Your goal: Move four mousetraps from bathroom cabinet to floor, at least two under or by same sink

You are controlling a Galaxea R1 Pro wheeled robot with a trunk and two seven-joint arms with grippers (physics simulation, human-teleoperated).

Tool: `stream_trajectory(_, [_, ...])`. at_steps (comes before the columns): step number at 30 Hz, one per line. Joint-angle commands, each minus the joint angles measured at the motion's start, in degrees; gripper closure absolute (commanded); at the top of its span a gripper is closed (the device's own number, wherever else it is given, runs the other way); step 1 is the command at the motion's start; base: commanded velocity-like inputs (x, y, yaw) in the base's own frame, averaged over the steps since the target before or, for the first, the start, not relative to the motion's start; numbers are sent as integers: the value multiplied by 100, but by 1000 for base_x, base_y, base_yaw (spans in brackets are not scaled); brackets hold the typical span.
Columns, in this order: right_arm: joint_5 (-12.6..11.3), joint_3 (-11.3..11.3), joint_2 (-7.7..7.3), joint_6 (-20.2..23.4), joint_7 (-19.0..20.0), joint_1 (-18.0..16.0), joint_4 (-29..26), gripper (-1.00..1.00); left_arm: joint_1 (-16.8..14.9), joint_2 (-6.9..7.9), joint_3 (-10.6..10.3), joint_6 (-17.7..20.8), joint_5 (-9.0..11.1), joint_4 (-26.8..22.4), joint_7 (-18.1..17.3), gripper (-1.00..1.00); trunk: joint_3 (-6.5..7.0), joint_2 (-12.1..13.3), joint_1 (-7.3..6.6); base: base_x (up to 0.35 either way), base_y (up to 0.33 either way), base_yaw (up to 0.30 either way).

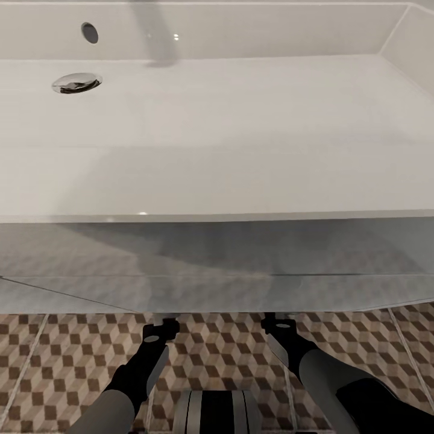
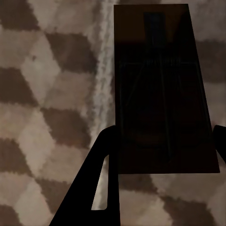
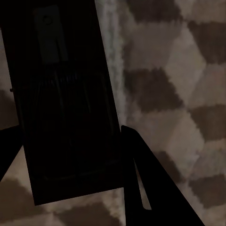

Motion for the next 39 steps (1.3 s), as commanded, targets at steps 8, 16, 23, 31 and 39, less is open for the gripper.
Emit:
stream_trajectory(8, [-57, 49, -3, 32, -29, 0, -12, 100, 0, 3, -8, 31, -1, -5, 39, 100, -3, -1, -1, 0, 0, 0])
stream_trajectory(16, [-57, 49, -3, -12, -30, 0, -12, 100, 0, 2, -15, 32, 7, 2, 38, 100, -3, -1, -1, 0, 0, 0])
stream_trajectory(23, [-57, 46, -6, -77, -29, 0, -12, 100, 0, -2, -20, 30, 12, 5, 34, 100, -3, -1, -1, 0, 0, 0])
stream_trajectory(31, [-57, 33, -7, -115, -29, 0, -12, 100, 0, 15, -9, 26, 24, 43, 13, 100, -3, -1, -1, 0, 0, 0])
stream_trajectory(39, [-57, 25, 3, -124, -29, 0, -12, 100, 0, 19, -30, 21, 18, 50, -25, 100, -3, -1, -1, 0, 0, 0])
